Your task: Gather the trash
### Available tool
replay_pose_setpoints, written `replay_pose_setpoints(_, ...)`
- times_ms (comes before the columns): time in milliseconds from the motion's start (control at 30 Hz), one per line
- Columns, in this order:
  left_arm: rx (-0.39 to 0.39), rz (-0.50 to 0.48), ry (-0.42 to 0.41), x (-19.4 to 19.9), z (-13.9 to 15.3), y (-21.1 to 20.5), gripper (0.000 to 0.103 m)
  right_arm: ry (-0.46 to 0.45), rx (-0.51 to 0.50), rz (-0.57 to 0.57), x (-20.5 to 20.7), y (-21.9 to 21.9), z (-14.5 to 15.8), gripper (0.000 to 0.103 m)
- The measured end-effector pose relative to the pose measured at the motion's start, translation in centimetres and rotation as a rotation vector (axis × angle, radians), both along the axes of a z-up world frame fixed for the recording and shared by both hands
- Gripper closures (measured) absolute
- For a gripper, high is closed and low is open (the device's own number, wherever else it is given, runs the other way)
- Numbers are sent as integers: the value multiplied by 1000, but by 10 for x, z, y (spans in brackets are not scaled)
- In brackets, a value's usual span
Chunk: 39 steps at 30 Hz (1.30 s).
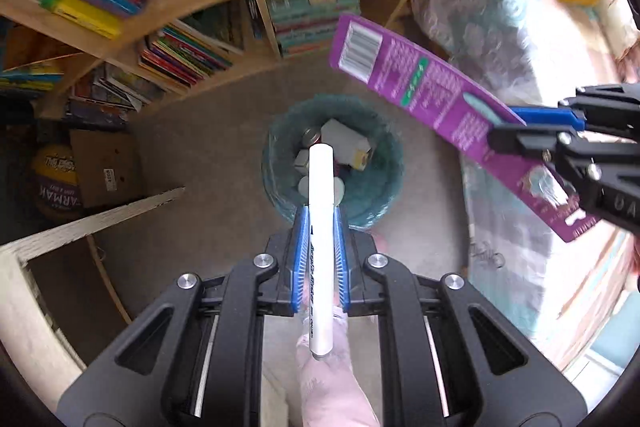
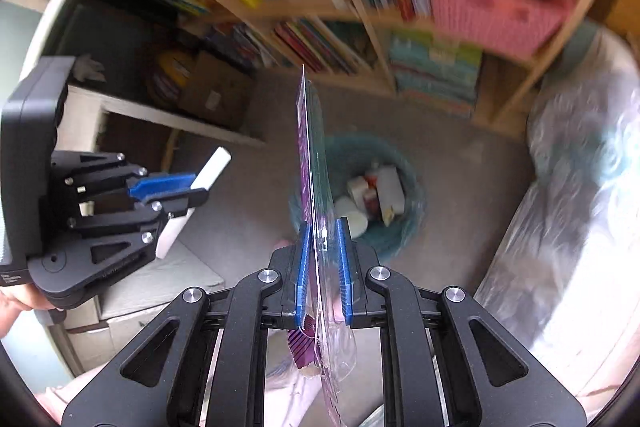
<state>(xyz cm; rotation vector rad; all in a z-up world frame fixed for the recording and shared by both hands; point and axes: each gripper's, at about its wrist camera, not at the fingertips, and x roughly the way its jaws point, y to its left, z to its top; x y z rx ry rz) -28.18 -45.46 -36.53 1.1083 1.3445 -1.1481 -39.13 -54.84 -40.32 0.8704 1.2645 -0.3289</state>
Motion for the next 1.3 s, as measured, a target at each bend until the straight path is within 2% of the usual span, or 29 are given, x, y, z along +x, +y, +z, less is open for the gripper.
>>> replay_pose_setpoints(133,52,7,66,0,-45,0,92,16,43,-33,-1,7,-39,89)
replay_pose_setpoints(233,56,-2,67,0,-66,1,92,16,50,-46,0,9,-60,86)
replay_pose_setpoints(267,53,-2,59,0,-72,1,91,20,54,-49,0,9,-69,82)
replay_pose_setpoints(300,45,1,58,0,-79,0,82,18,58,-58,0,8,-76,73)
replay_pose_setpoints(333,43,0,50,0,-86,-1,51,17,49,-67,0,7,-82,44)
replay_pose_setpoints(367,38,0,34,0,-96,-2,34,21,25,-79,0,6,-86,29)
replay_pose_setpoints(400,36,-1,25,1,-102,-4,20,14,25,-89,-2,4,-90,30)
replay_pose_setpoints(533,77,-7,-7,3,-116,-4,21,11,26,-143,-11,-6,-89,31)
replay_pose_setpoints(700,54,-37,-35,6,-95,10,21,-4,12,-186,-31,-10,-65,31)
replay_pose_setpoints(933,5,-86,-90,3,-33,20,20,-37,-17,-181,-45,-11,-9,31)
replay_pose_setpoints(1133,-56,-51,-108,6,33,27,17,-98,-53,-124,-34,-7,58,27)
replay_pose_setpoints(1233,-82,6,-130,15,72,36,11,-129,-77,-68,-21,-3,91,22)
replay_pose_setpoints(1300,-100,61,-121,24,96,45,11,-148,-97,-17,-5,1,117,21)
